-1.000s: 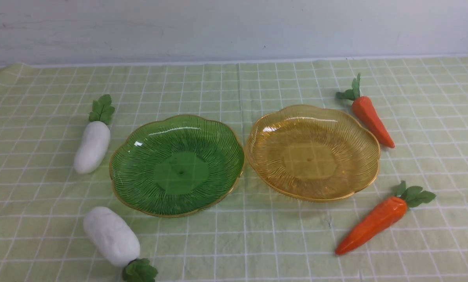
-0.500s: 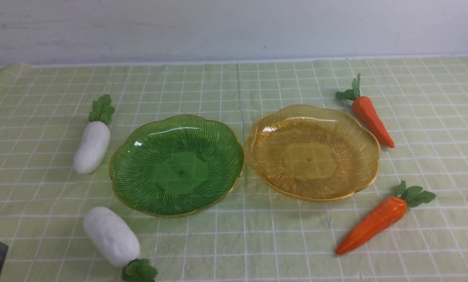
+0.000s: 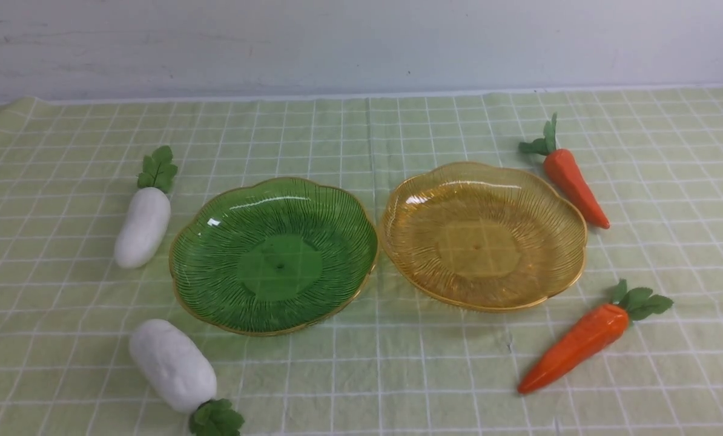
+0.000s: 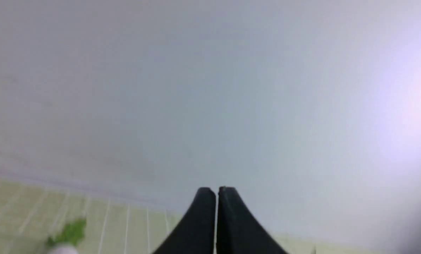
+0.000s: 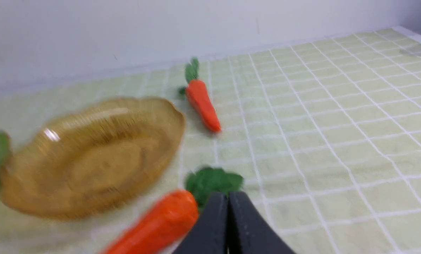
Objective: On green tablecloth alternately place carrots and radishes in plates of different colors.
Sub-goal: 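Pick up the white radish and place it in the left plate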
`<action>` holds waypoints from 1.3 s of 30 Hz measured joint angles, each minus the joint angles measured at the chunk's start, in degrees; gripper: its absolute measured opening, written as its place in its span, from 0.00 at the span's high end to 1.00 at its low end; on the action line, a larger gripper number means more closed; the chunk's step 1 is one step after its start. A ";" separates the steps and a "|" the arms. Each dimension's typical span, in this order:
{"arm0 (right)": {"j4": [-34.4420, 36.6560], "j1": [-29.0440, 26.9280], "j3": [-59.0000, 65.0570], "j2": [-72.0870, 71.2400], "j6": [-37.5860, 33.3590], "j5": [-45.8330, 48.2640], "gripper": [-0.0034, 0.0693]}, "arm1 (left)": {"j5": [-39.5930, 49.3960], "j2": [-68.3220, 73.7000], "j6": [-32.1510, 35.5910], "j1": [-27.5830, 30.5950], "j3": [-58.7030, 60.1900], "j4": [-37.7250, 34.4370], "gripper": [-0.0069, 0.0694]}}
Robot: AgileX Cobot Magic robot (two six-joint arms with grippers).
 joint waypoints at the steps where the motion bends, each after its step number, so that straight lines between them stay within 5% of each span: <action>1: 3.61 0.06 0.00 0.00 1.66 -5.07 0.97 | 7.02 4.47 0.11 0.00 -2.33 0.69 0.92; 5: 14.59 0.00 0.00 0.00 6.02 -15.16 0.97 | 26.28 27.35 0.29 0.00 -8.47 3.18 0.92; 16: 17.18 0.49 -0.21 0.00 6.64 -16.48 0.97 | 29.81 54.82 0.36 0.00 -11.65 3.09 0.92; 25: 14.03 8.06 -21.32 14.60 -2.02 17.09 0.97 | 29.97 55.95 0.10 0.00 -14.49 4.69 0.89; 30: 13.88 11.04 -31.87 29.35 -12.28 28.26 0.97 | 24.68 55.95 -4.33 0.00 -14.49 7.99 0.70; 39: 23.55 11.31 -35.91 40.61 -25.49 33.53 0.97 | 18.81 60.47 -18.71 0.00 -14.49 16.38 0.14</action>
